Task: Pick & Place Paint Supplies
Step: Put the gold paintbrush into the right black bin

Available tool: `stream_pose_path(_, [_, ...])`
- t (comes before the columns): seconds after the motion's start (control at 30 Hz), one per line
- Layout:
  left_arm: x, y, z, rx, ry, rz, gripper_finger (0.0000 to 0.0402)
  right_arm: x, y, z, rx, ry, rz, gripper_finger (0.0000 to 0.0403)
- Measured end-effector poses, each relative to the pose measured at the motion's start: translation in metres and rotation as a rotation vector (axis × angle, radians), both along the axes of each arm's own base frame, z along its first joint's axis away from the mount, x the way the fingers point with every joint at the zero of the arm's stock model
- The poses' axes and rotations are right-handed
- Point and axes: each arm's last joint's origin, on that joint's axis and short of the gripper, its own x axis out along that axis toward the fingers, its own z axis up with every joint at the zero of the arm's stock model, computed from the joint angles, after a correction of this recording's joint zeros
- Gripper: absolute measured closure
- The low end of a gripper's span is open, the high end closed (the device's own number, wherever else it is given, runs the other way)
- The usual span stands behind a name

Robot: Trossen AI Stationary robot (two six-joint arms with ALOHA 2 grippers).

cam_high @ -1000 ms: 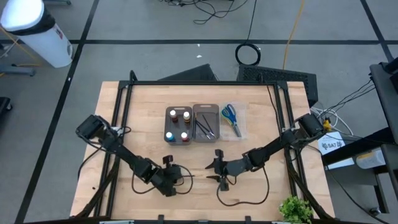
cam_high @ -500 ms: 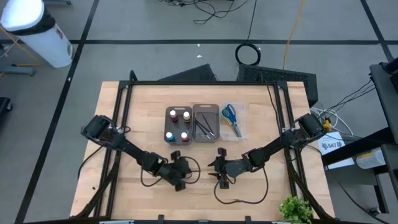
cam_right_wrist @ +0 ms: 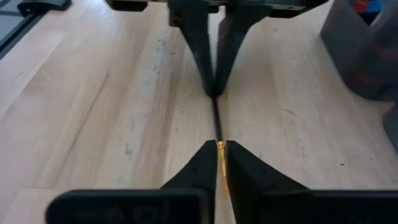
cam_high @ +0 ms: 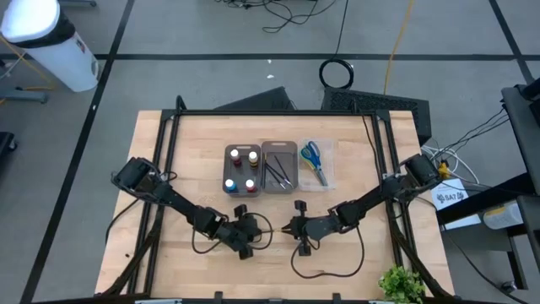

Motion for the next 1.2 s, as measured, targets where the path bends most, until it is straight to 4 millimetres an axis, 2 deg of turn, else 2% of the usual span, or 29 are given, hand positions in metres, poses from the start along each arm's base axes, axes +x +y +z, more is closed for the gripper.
stream_pose_path(0.2, [0.0, 0.0, 0.0, 0.015, -0.003, -0.016, 0.0355, 0.003, -0.007, -0.001, 0.003, 0.013, 0.003, 0.0328])
stream_pose_path(0.4, [0.0, 0.0, 0.0, 0.015, -0.001, -0.016, 0.0355, 0.008, -0.006, -0.036, 0.019, 0.09, 0.043, 0.0262])
stream_pose_path(0.53, [0.0, 0.0, 0.0, 0.016, 0.001, -0.017, 0.0355, 0.01, -0.005, -0.05, 0.026, 0.114, 0.033, 0.025])
stream_pose_path(0.67, [0.0, 0.0, 0.0, 0.017, 0.001, -0.018, 0.0355, 0.009, -0.008, -0.053, 0.02, 0.151, 0.031, 0.0276])
stream_pose_path(0.93, [0.0, 0.0, 0.0, 0.015, 0.0, -0.016, 0.0355, -0.003, -0.014, -0.059, -0.044, 0.322, 0.02, 0.039])
stream_pose_path(1.1, [0.0, 0.0, 0.0, 0.016, -0.004, -0.019, 0.0355, -0.005, -0.017, -0.062, -0.011, 0.368, 0.002, 0.04])
stream_pose_path(1.2, [0.0, -0.002, 0.009, 0.027, -0.03, -0.064, 0.0355, -0.003, -0.017, -0.059, -0.008, 0.337, 0.013, 0.0401])
